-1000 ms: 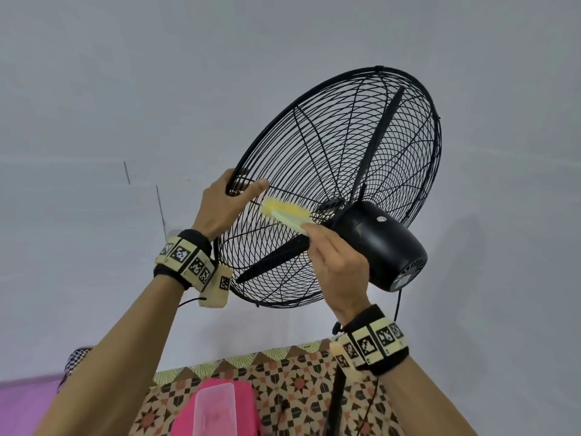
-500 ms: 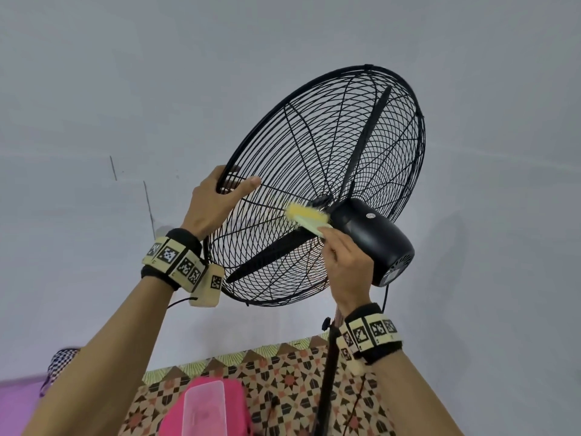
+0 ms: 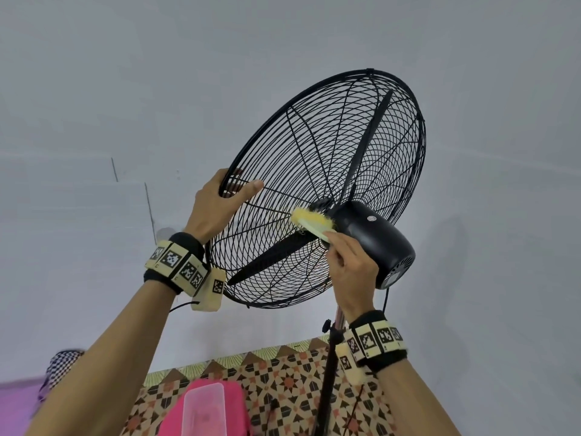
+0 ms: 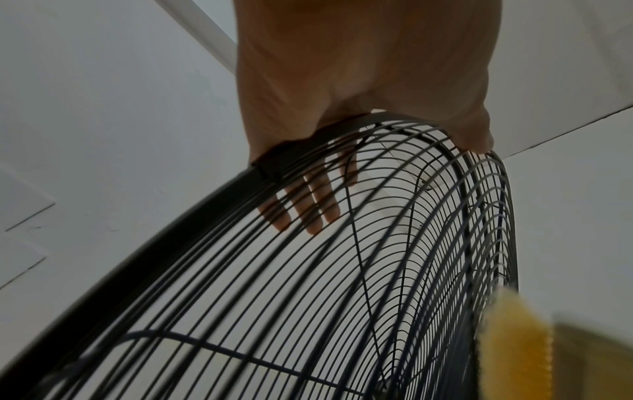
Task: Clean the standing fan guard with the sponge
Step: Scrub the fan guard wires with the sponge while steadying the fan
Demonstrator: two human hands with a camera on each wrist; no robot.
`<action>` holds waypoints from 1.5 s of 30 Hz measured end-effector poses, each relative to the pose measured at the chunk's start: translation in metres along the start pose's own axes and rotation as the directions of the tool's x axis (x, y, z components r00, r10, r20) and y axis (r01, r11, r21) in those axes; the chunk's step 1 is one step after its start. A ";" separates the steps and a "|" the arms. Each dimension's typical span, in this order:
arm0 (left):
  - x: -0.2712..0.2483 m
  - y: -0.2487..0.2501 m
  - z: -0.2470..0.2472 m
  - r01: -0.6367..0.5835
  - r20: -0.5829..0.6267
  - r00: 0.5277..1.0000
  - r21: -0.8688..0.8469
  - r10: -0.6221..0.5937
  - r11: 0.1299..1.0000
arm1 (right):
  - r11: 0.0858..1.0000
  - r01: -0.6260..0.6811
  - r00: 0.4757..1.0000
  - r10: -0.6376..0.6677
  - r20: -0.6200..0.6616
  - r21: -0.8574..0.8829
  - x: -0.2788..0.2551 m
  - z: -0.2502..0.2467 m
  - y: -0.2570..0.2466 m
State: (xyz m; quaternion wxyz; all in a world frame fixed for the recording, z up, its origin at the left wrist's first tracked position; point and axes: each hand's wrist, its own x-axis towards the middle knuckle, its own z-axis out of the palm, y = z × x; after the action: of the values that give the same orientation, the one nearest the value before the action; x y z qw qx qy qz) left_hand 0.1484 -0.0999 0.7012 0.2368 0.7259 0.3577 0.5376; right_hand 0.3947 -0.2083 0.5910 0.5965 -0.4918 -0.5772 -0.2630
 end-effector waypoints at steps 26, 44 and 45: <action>-0.004 -0.002 0.003 -0.001 -0.017 1.000 -0.019 0.001 1.000 | 0.696 -0.554 0.742 0.662 -0.109 0.456 -0.003 0.017 -0.013; -0.003 -0.019 -0.002 -0.022 0.010 1.000 -0.079 0.023 0.997 | 0.741 -0.520 0.803 0.594 -0.054 0.425 -0.011 0.032 -0.063; -0.004 -0.021 -0.002 -0.026 0.024 0.999 -0.087 0.028 0.996 | 0.746 -0.516 0.800 0.596 -0.076 0.422 -0.012 0.031 -0.062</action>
State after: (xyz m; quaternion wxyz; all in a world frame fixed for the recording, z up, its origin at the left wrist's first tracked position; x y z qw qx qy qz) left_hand 0.1403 -0.0901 0.6839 0.2654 0.7263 0.3213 0.5467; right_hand 0.3244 -0.2069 0.5920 0.7875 -0.4867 -0.3782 -0.0048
